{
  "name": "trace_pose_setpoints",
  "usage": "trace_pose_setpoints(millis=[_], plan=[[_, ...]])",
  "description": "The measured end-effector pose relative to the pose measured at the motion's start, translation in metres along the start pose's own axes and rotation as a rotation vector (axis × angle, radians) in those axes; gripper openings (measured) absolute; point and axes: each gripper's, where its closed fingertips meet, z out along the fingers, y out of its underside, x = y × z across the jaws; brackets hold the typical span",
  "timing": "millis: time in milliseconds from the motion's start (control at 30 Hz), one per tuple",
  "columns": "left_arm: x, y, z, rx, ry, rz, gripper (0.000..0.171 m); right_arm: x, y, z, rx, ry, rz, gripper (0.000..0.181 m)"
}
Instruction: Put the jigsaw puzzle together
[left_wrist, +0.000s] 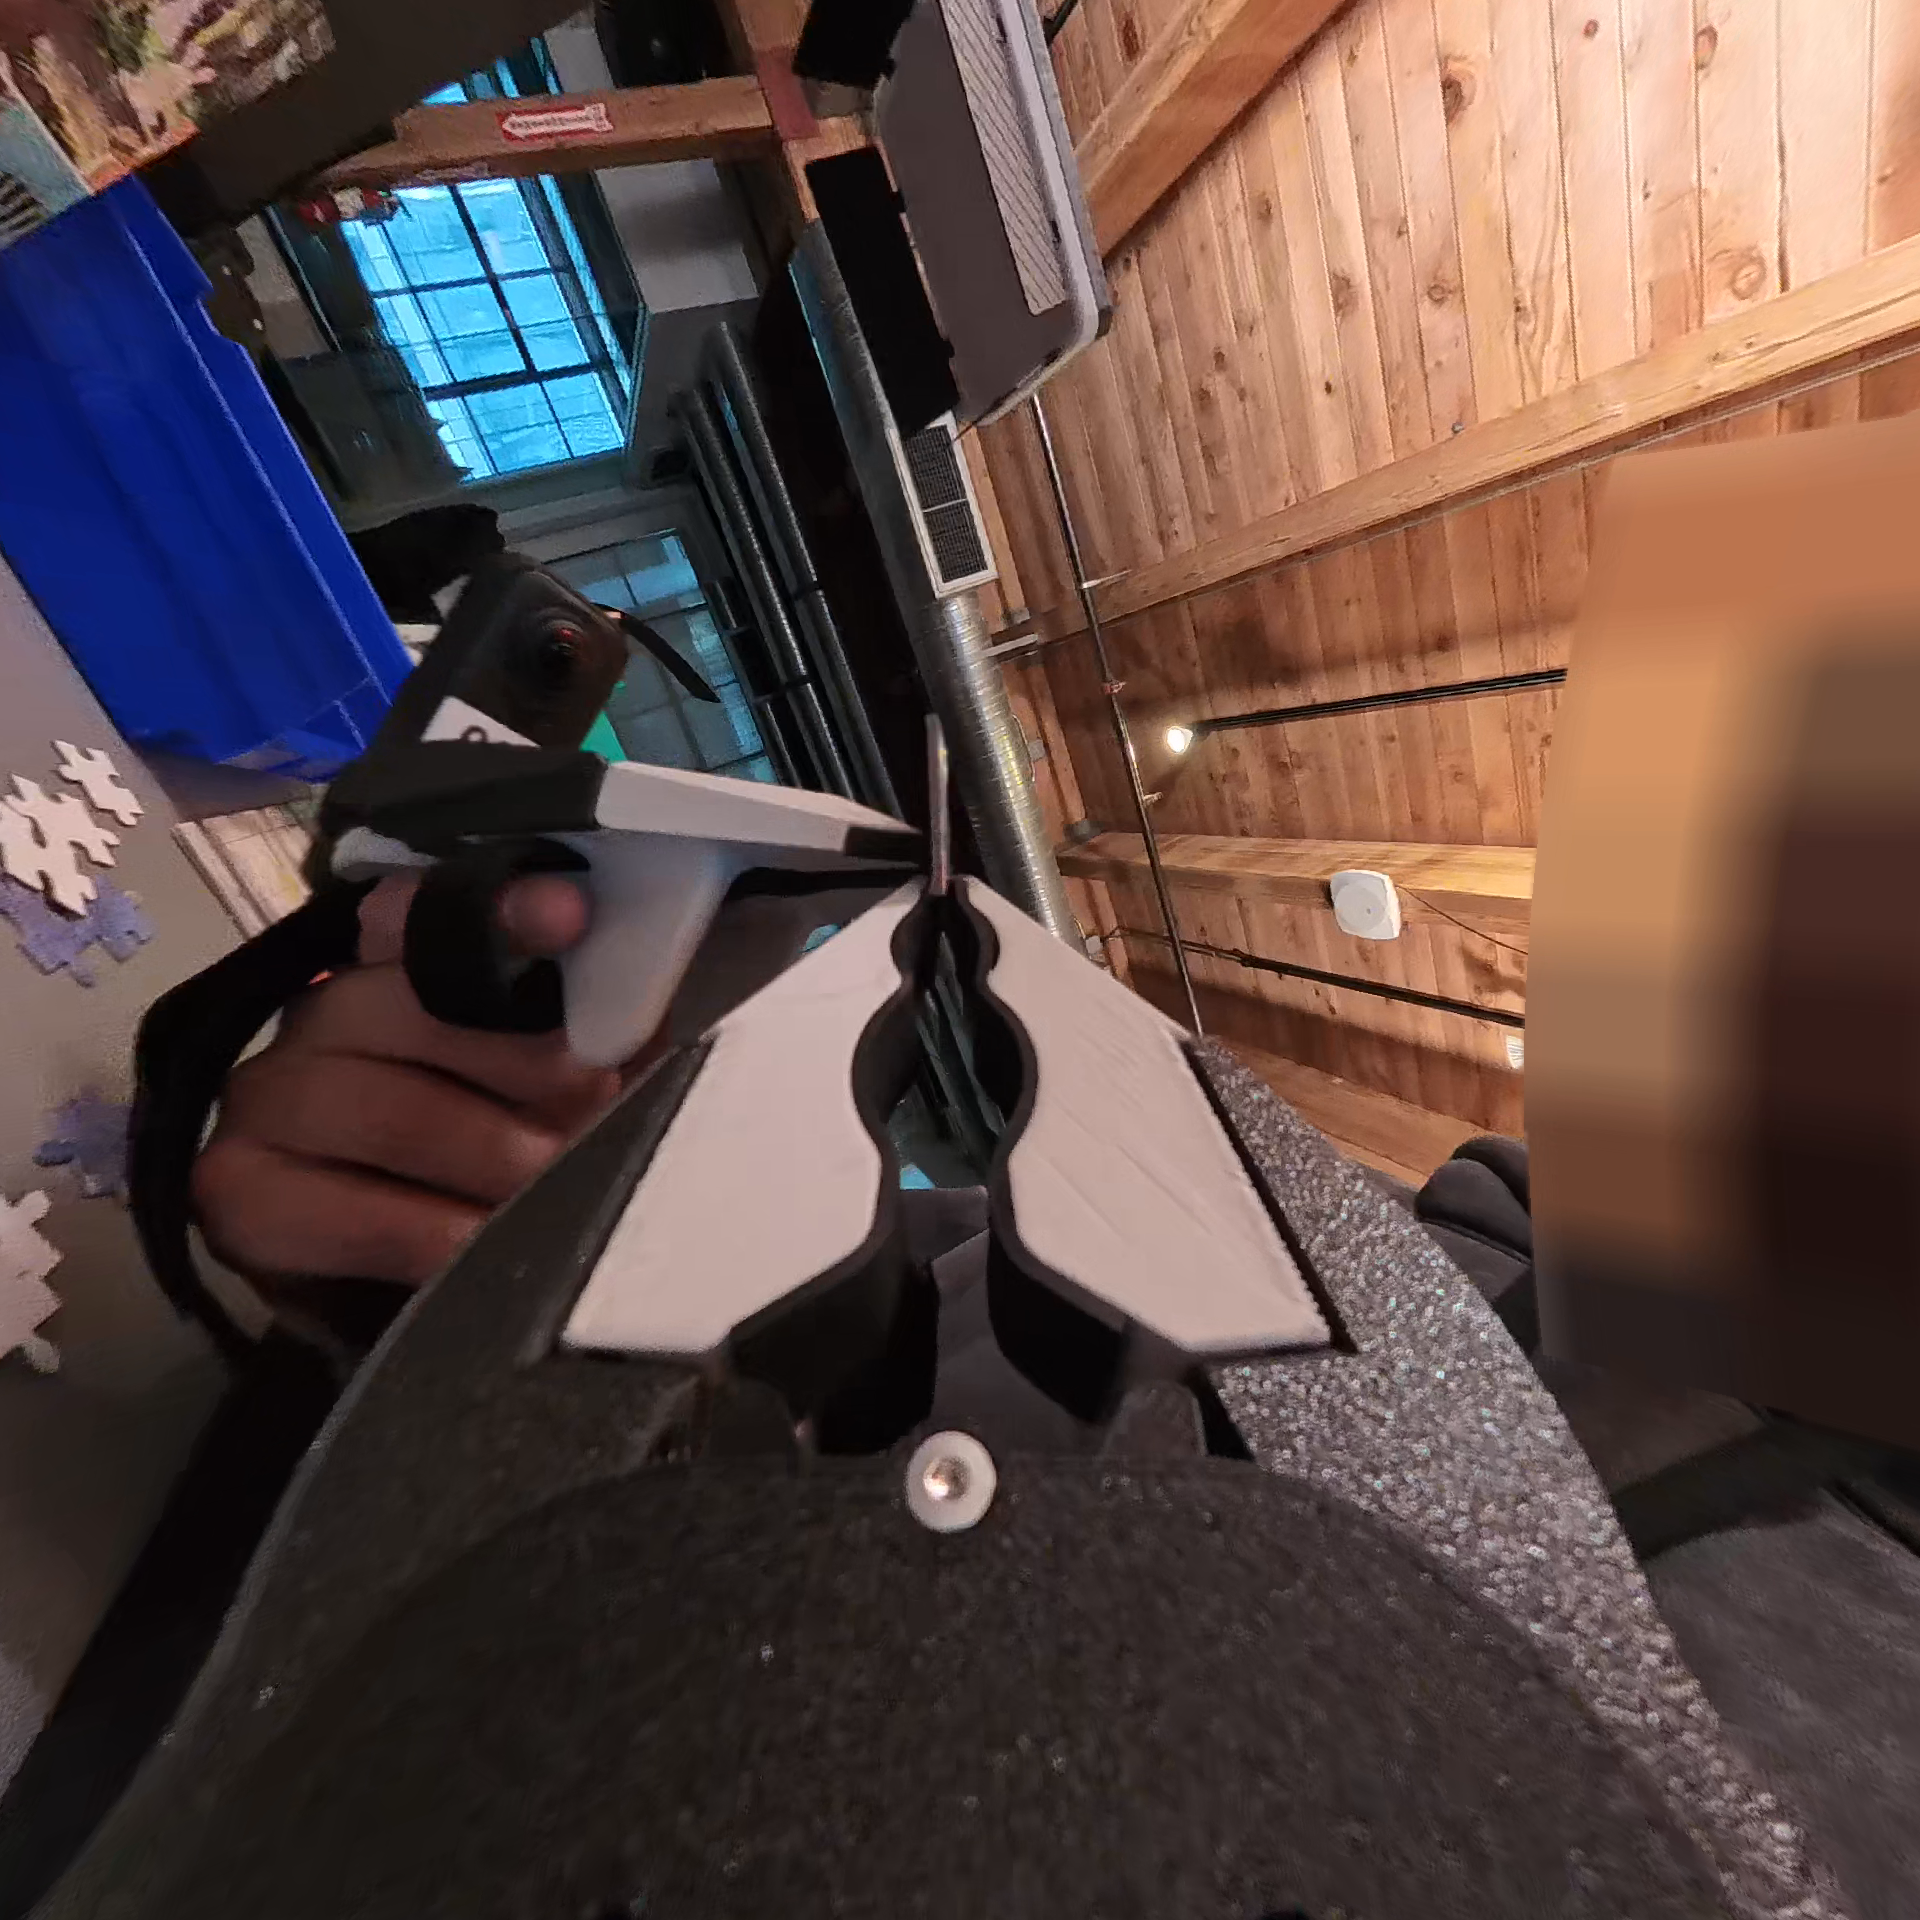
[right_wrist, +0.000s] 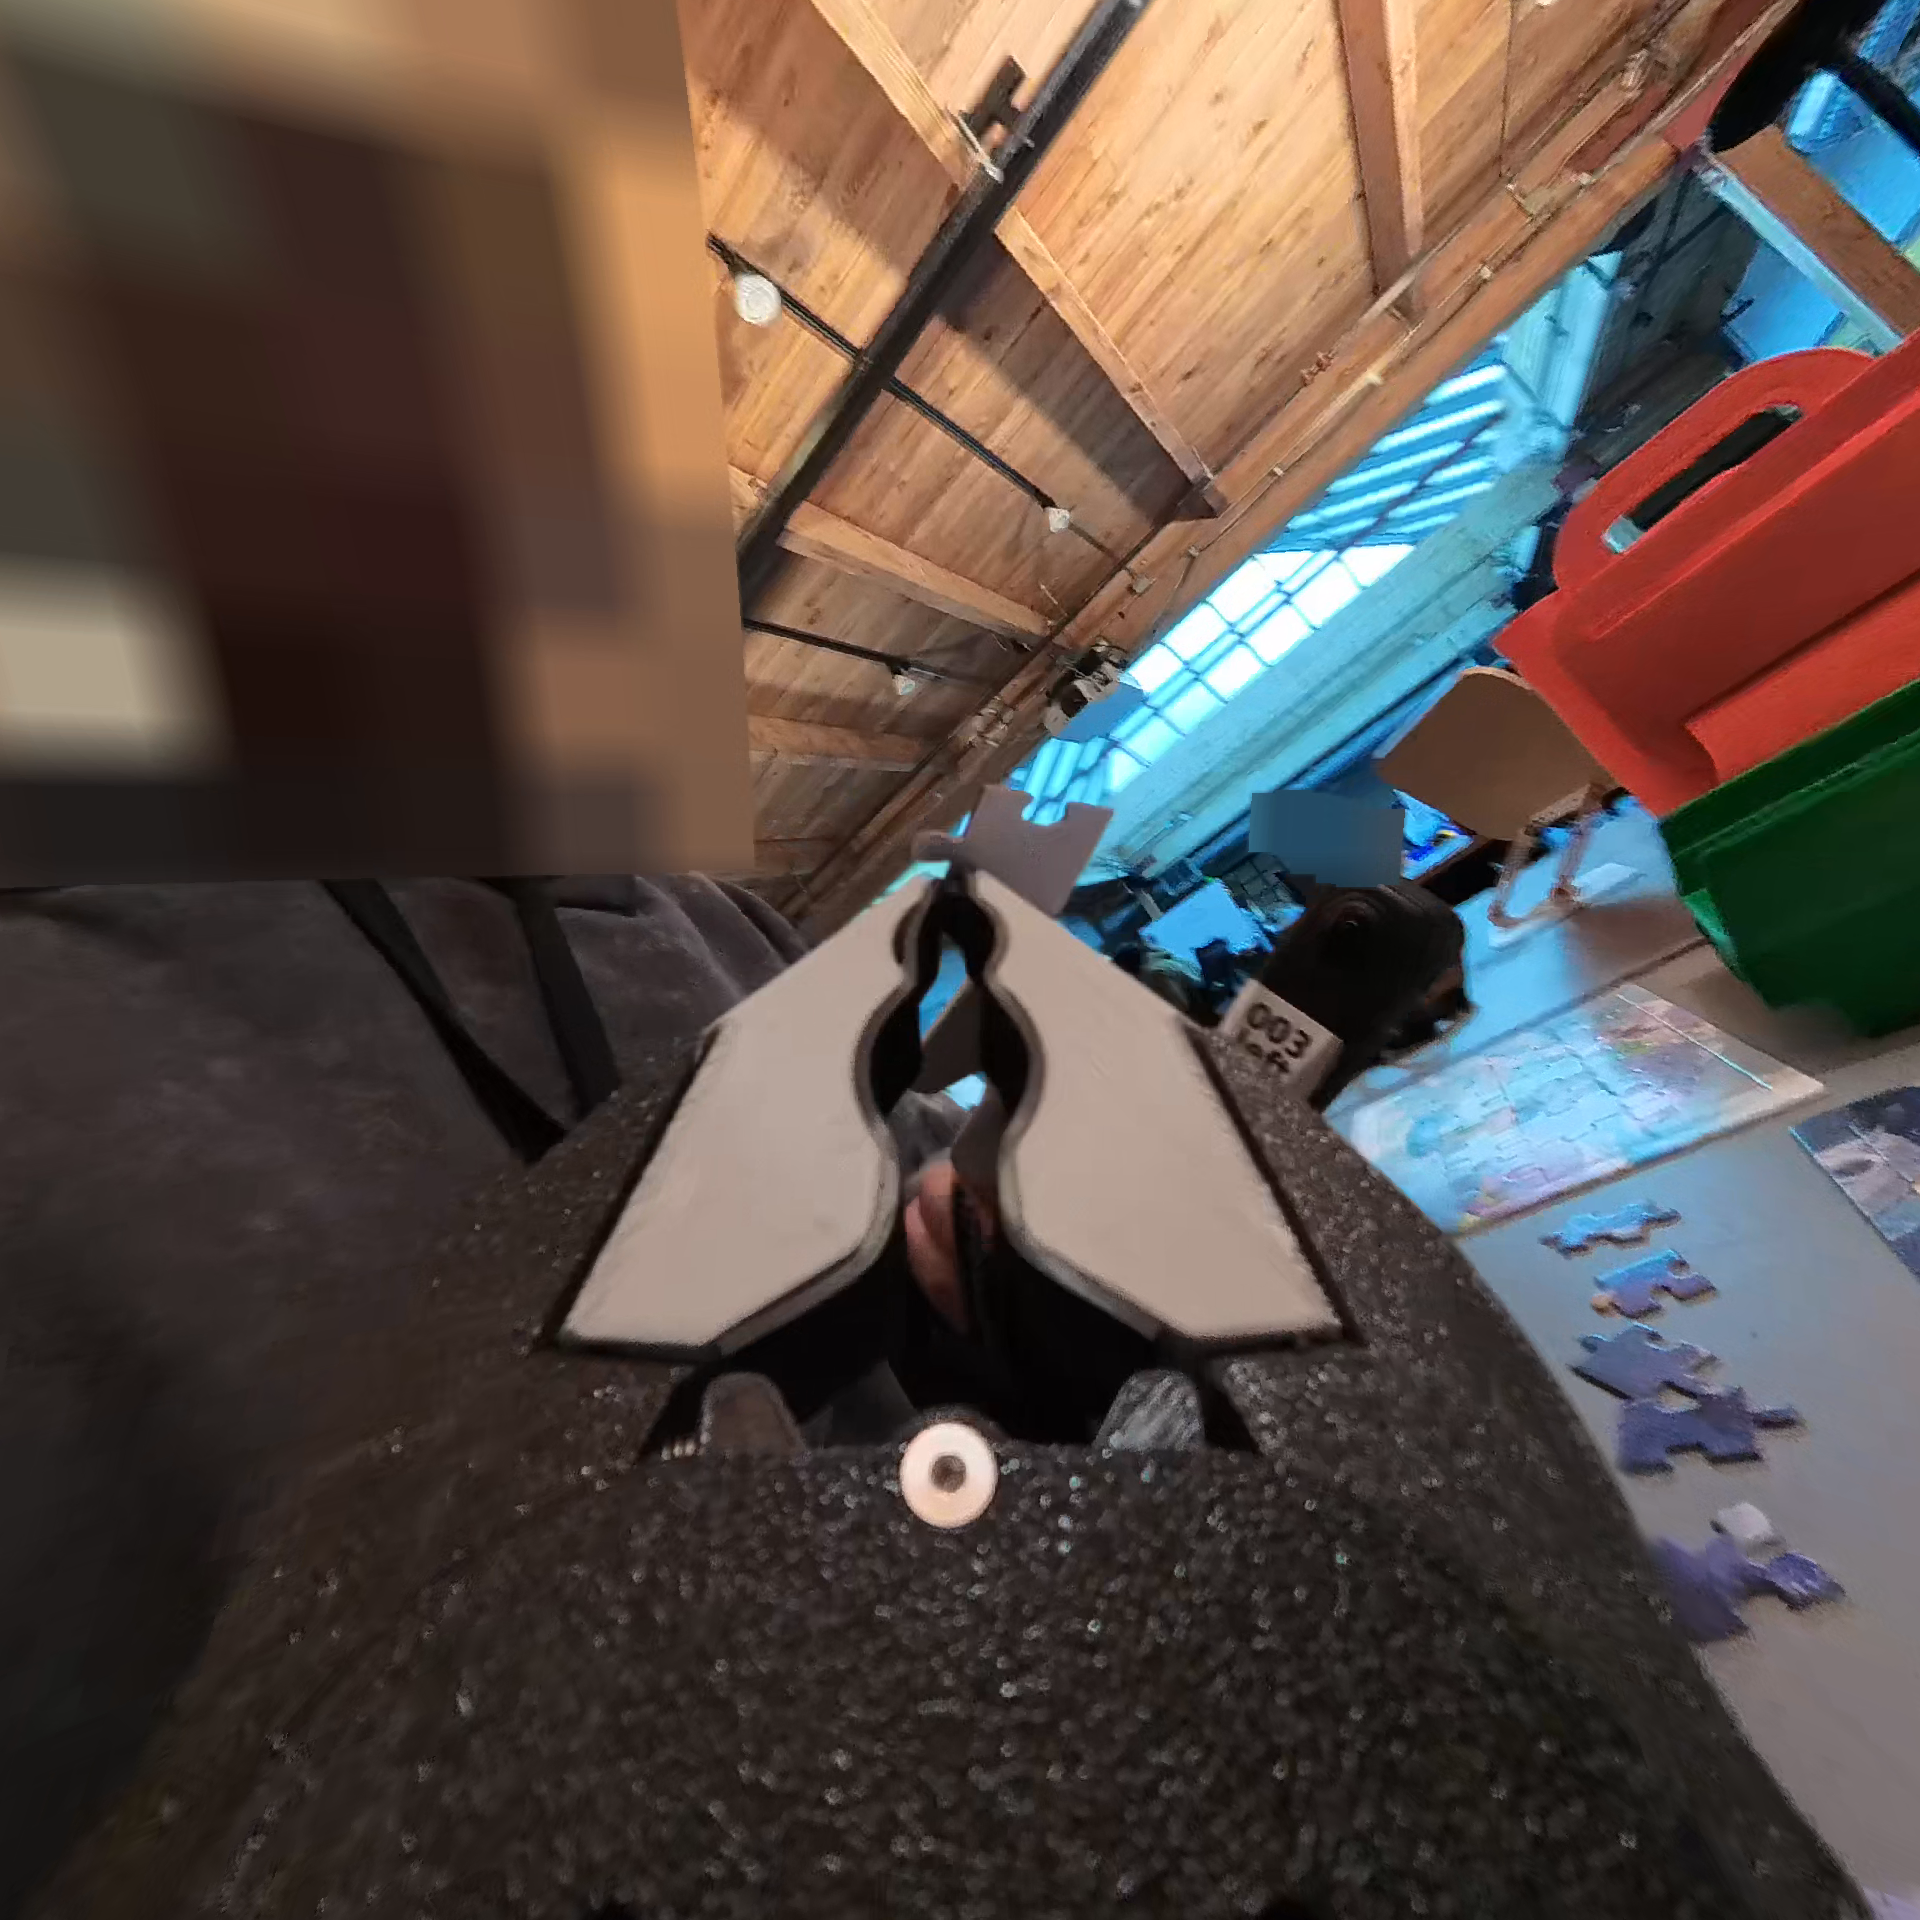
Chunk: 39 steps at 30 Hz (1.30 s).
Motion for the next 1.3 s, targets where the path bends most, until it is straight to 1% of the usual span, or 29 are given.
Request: trace_pose_setpoints(millis=[67, 100, 133, 167, 200, 233, 333, 367, 400, 467, 567, 767, 900, 1000, 1100, 1167, 1300], plan=[[-0.005, 0.001, -0.006, -0.011, -0.035, 0.014, 0.0, 0.011, 0.003, -0.004, -0.031, 0.086, -0.019, 0.009], [-0.008, 0.001, -0.01, -0.017, -0.063, 0.028, 0.0, 0.017, 0.004, -0.007, -0.053, 0.132, -0.022, 0.016], [-0.013, 0.0, -0.015, -0.026, -0.102, 0.049, 0.0, 0.024, 0.007, -0.011, -0.084, 0.185, -0.028, 0.021], [-0.019, 0.0, -0.021, -0.041, -0.159, 0.08, 0.001, 0.031, 0.01, -0.015, -0.118, 0.242, -0.043, 0.021], [-0.028, -0.001, -0.03, -0.061, -0.233, 0.117, 0.0, 0.038, 0.011, -0.021, -0.14, 0.303, -0.064, 0.02], [-0.038, -0.004, -0.042, -0.083, -0.321, 0.159, 0.001, 0.044, 0.011, -0.028, -0.161, 0.365, -0.088, 0.023], [-0.069, -0.016, -0.09, -0.136, -0.626, 0.278, 0.0, 0.061, 0.011, -0.051, -0.202, 0.532, -0.146, 0.024], [-0.078, -0.023, -0.108, -0.137, -0.718, 0.302, 0.001, 0.064, 0.01, -0.057, -0.203, 0.566, -0.156, 0.024], [-0.083, -0.032, -0.123, -0.114, -0.776, 0.31, 0.001, 0.066, 0.008, -0.061, -0.197, 0.592, -0.158, 0.024], [-0.087, -0.048, -0.142, -0.037, -0.817, 0.282, 0.001, 0.071, 0.004, -0.066, -0.177, 0.623, -0.156, 0.025], [-0.09, -0.065, -0.154, 0.037, -0.816, 0.233, 0.001, 0.079, 0.006, -0.067, -0.192, 0.649, -0.146, 0.026], [-0.102, -0.085, -0.169, 0.052, -0.911, 0.263, 0.001, 0.085, 0.026, -0.06, -0.283, 0.647, -0.125, 0.027], [-0.108, -0.093, -0.179, 0.041, -0.987, 0.284, 0.001, 0.085, 0.035, -0.055, -0.331, 0.638, -0.125, 0.027], [-0.114, -0.098, -0.188, 0.011, -1.083, 0.34, 0.001, 0.084, 0.039, -0.053, -0.349, 0.629, -0.117, 0.027], [-0.116, -0.102, -0.189, -0.024, -1.145, 0.4, 0.001, 0.083, 0.041, -0.052, -0.351, 0.62, -0.106, 0.027], [-0.115, -0.102, -0.182, -0.045, -1.143, 0.429, 0.001, 0.083, 0.041, -0.051, -0.349, 0.613, -0.098, 0.027], [-0.116, -0.095, -0.163, -0.112, -1.088, 0.432, 0.001, 0.084, 0.042, -0.051, -0.351, 0.614, -0.089, 0.028]])
